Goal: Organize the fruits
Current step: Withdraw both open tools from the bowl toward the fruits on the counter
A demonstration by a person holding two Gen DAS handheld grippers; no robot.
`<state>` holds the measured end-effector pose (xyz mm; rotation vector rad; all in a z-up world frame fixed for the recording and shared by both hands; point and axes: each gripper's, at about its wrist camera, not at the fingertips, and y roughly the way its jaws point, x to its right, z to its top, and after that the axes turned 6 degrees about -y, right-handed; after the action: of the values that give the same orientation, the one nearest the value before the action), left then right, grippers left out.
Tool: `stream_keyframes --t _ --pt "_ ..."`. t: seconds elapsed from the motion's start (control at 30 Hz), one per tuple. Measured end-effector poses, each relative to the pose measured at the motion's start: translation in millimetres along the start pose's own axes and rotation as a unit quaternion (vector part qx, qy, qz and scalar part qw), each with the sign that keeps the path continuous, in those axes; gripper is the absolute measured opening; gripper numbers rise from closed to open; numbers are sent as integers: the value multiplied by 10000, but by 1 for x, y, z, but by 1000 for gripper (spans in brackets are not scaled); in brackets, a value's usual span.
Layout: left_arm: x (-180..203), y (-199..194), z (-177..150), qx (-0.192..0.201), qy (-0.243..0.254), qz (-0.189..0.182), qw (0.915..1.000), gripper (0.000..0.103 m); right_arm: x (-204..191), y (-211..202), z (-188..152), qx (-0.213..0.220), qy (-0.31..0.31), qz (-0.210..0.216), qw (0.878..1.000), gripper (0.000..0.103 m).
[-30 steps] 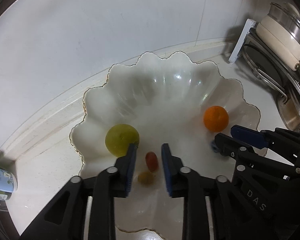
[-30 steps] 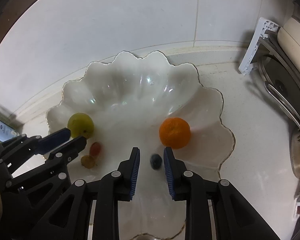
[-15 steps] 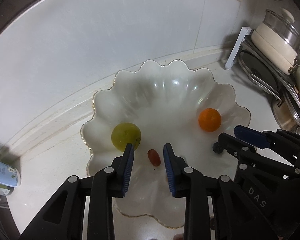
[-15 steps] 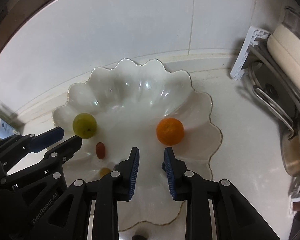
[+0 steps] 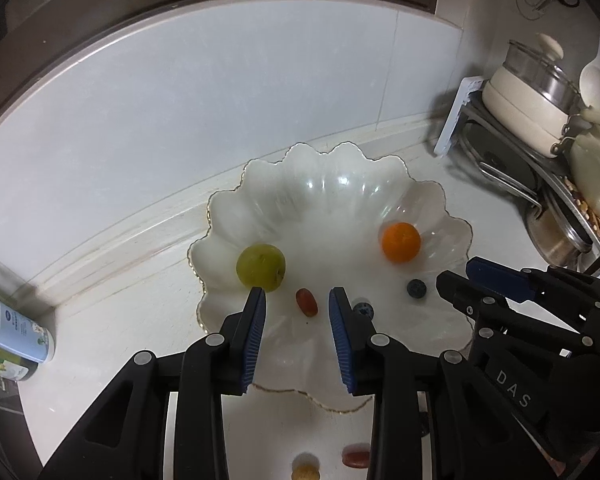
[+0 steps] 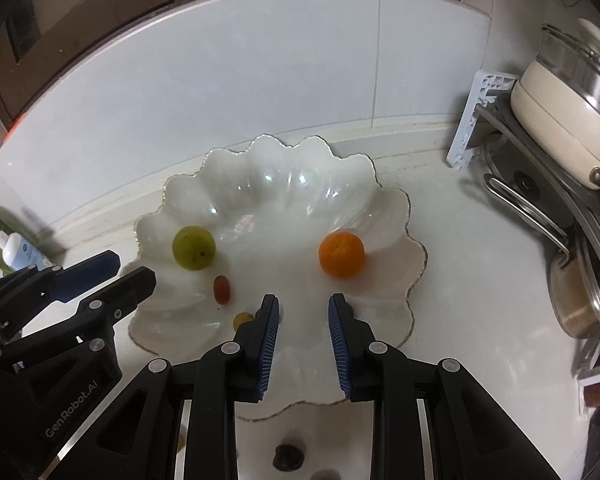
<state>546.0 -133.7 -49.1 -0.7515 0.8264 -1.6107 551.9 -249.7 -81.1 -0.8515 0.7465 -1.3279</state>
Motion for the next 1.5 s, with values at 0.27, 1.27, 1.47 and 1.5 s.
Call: stream_keyframes --t 0.27,1.27,1.47,1.5 --pt "-2 -21 -7 195 -25 -12 9998 33 -6 -24 -8 258 -53 -107 9996 27" --pt "10 -106 -67 1102 279 -210 9933 37 -18 -103 -69 1043 54 -247 9942 27" --pt "10 -117 -81 1237 293 -224 9916 37 -23 -115 -81 1156 50 -273 9929 27" --pt "10 -119 -83 1266 292 -204 9913 37 -24 -117 -84 1176 61 -275 9927 27"
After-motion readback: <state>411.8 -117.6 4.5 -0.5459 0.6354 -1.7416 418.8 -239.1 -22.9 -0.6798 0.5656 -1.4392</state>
